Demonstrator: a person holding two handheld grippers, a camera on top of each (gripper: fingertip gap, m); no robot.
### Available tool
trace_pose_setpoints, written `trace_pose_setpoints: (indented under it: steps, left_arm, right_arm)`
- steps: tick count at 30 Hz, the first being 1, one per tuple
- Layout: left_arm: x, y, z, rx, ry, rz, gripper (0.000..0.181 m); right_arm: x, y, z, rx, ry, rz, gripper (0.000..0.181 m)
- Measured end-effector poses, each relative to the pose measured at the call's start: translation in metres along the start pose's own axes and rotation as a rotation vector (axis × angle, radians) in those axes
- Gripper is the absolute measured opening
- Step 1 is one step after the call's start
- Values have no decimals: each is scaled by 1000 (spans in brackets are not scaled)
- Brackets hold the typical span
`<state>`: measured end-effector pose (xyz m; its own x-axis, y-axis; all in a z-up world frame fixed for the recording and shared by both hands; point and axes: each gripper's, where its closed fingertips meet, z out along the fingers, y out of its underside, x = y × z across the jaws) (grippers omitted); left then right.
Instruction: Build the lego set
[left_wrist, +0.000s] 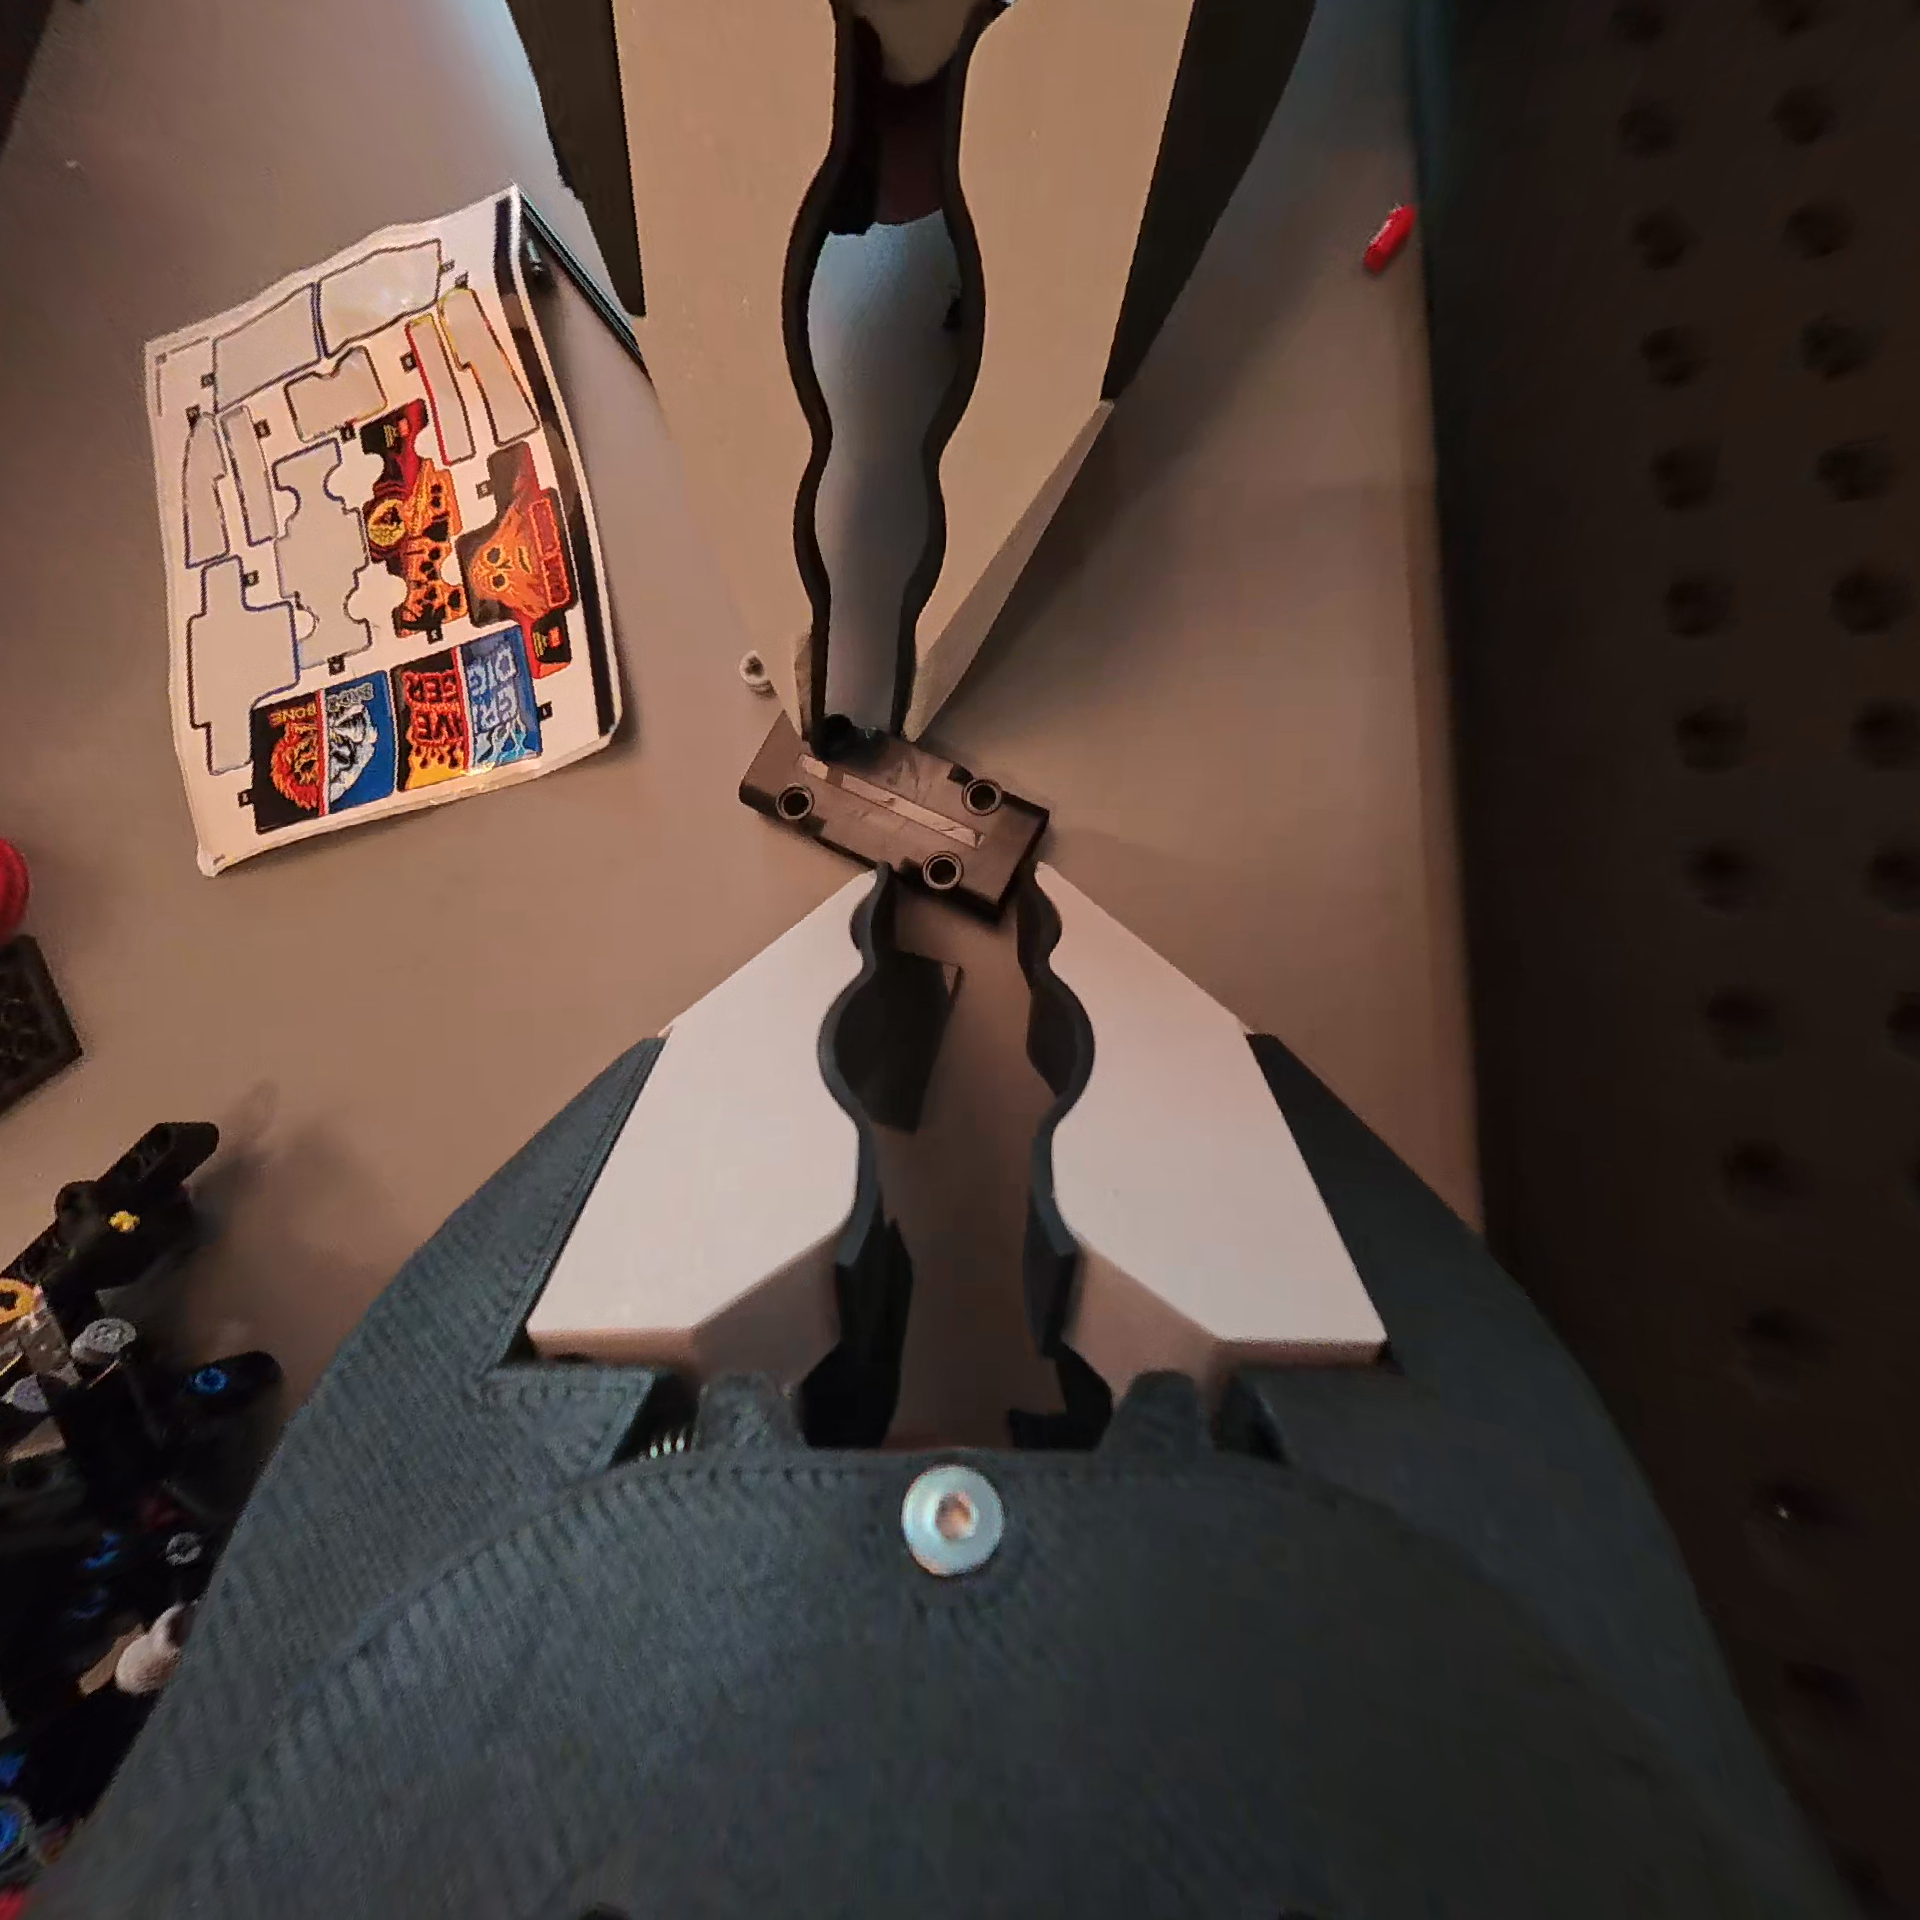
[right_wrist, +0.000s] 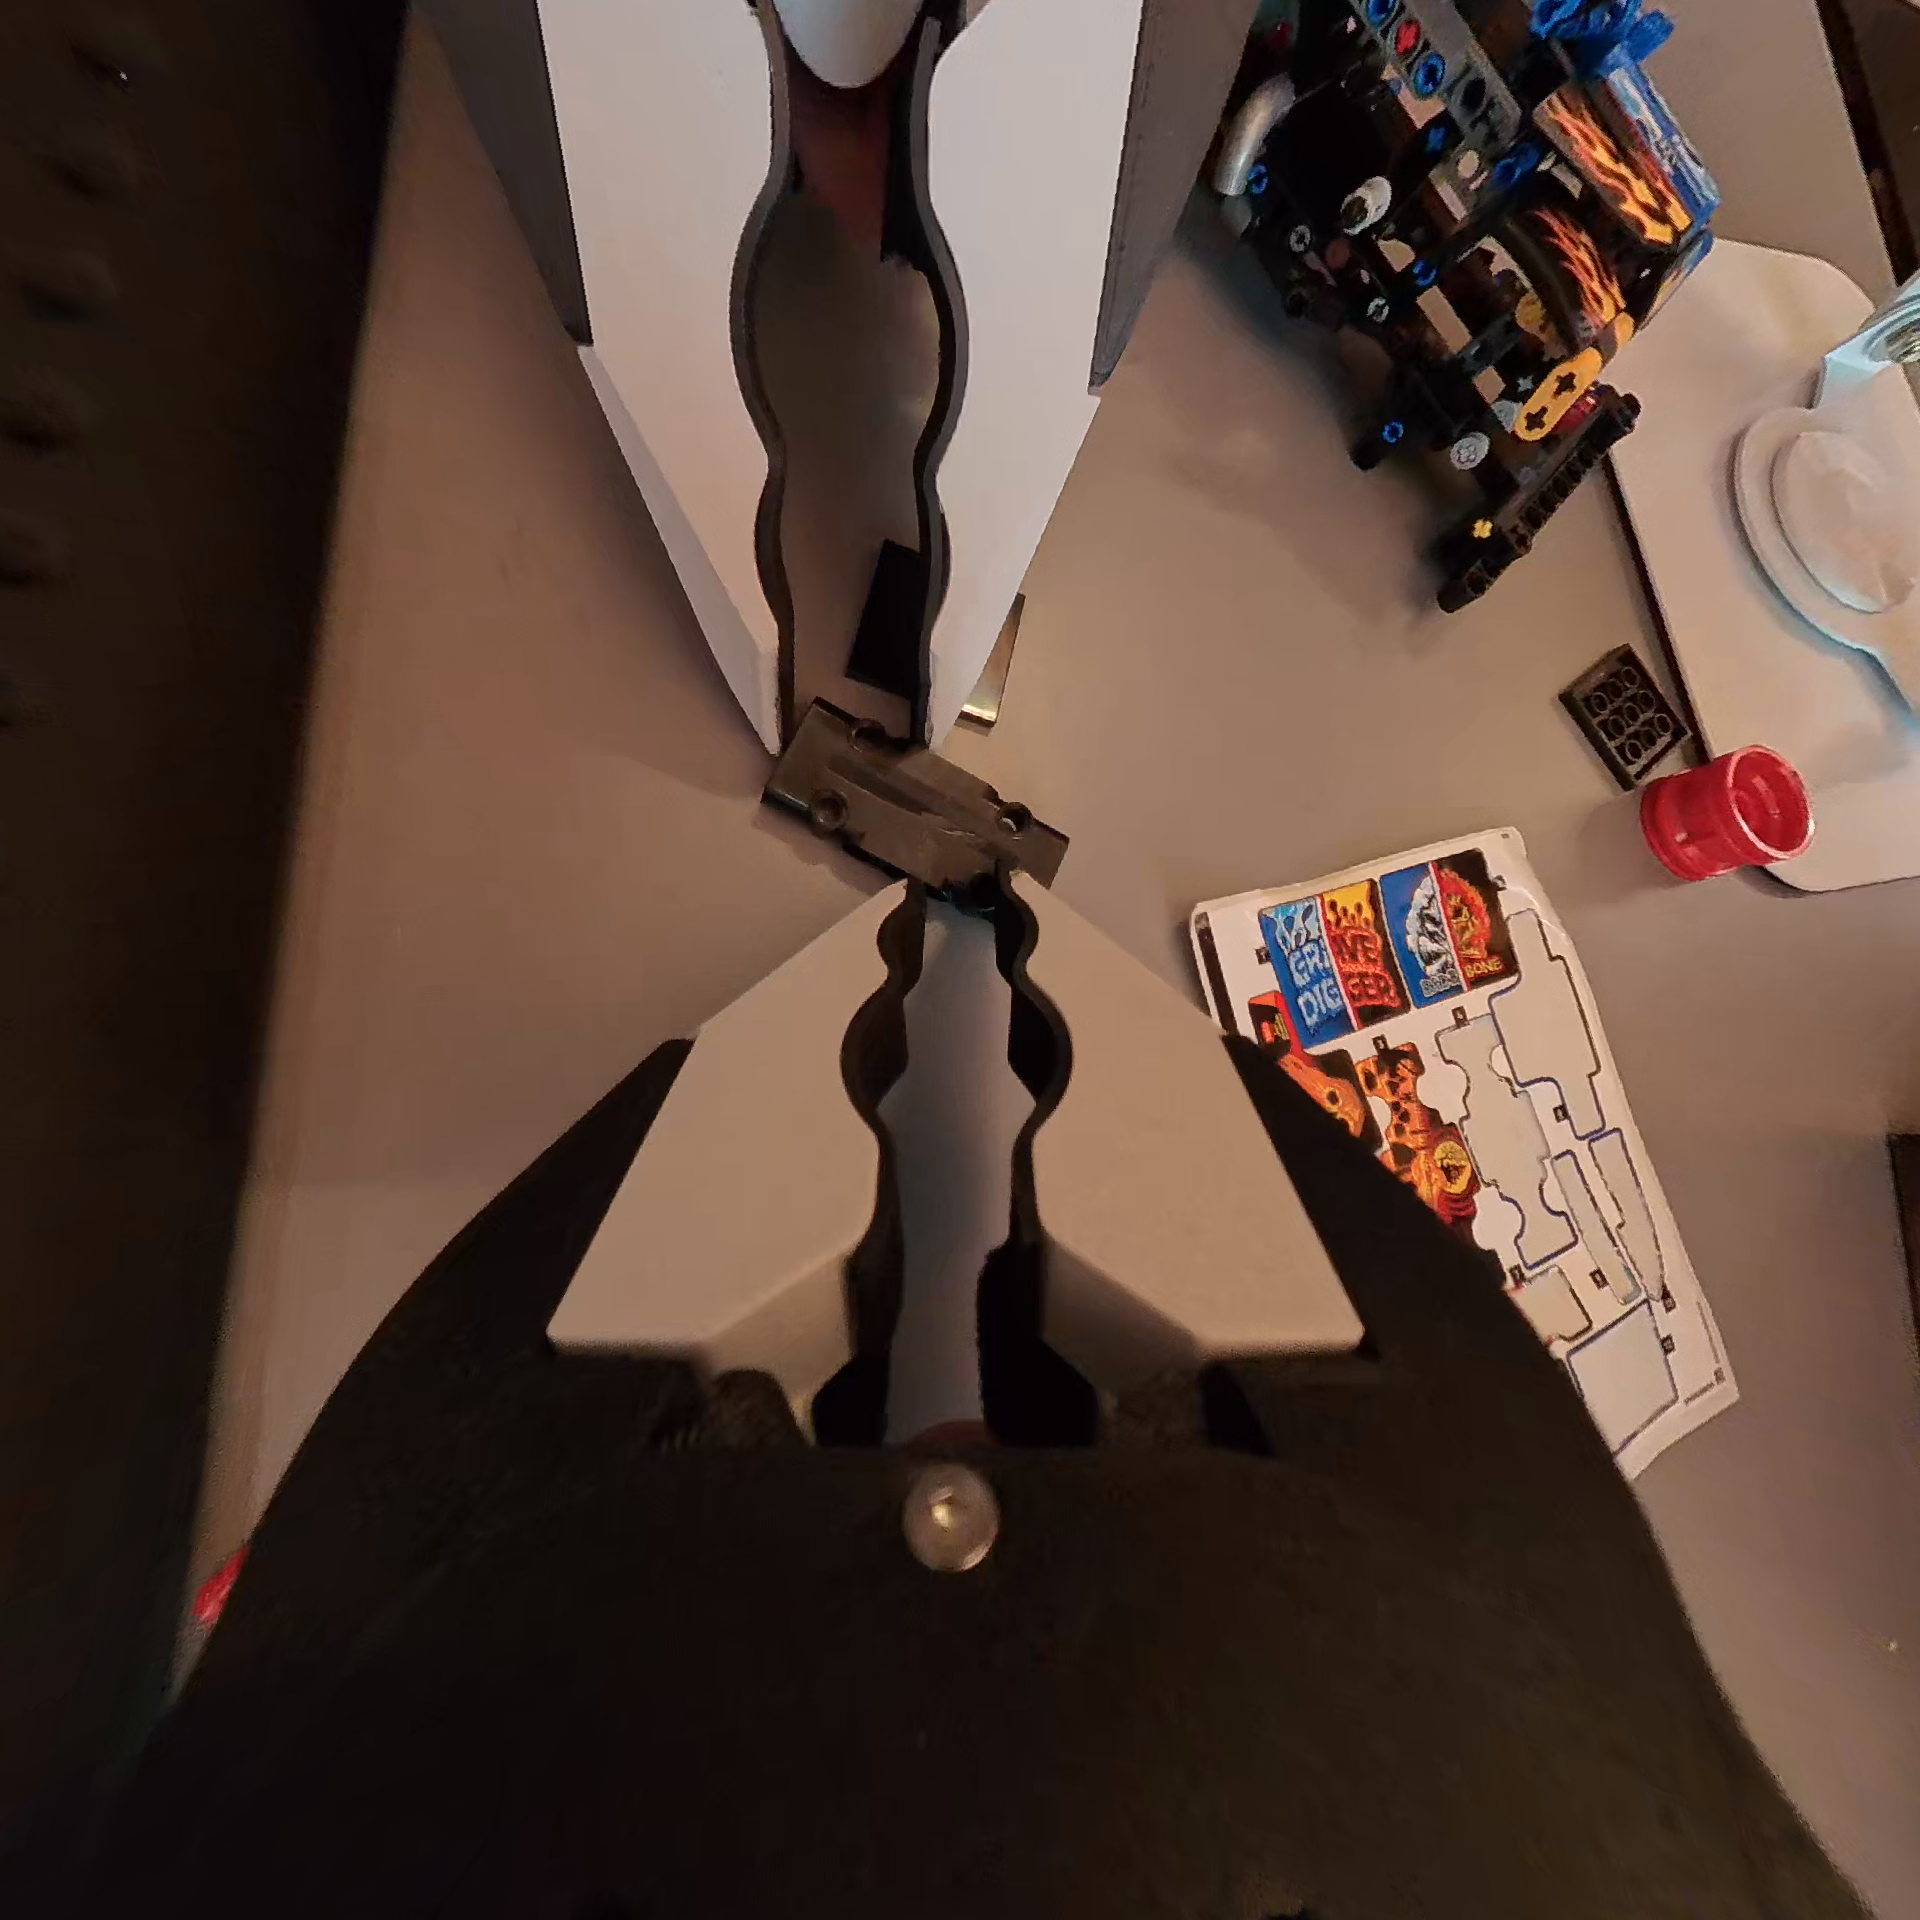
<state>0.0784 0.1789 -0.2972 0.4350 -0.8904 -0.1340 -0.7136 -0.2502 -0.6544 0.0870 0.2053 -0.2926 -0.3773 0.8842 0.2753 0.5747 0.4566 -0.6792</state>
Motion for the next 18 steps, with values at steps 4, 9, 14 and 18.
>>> trace_pose_setpoints:
  steps: [4, 9, 14, 18]
  left_arm:
    - [-1, -3, 2, 16, 8, -56, 21]
    - [-1, -6, 3, 55, 61, -164, 19]
    - [-5, -14, 0, 117, 99, -273, 18]
    - [-4, -15, 1, 131, 129, -332, 19]
  right_arm:
    - [0, 2, -2, 6, -8, 13, 12]
    - [1, 2, -3, 5, -6, 10, 15]
    - [-4, 0, -3, 15, -23, 1, 31]
    - [-3, -2, 0, 3, 4, -31, 28]
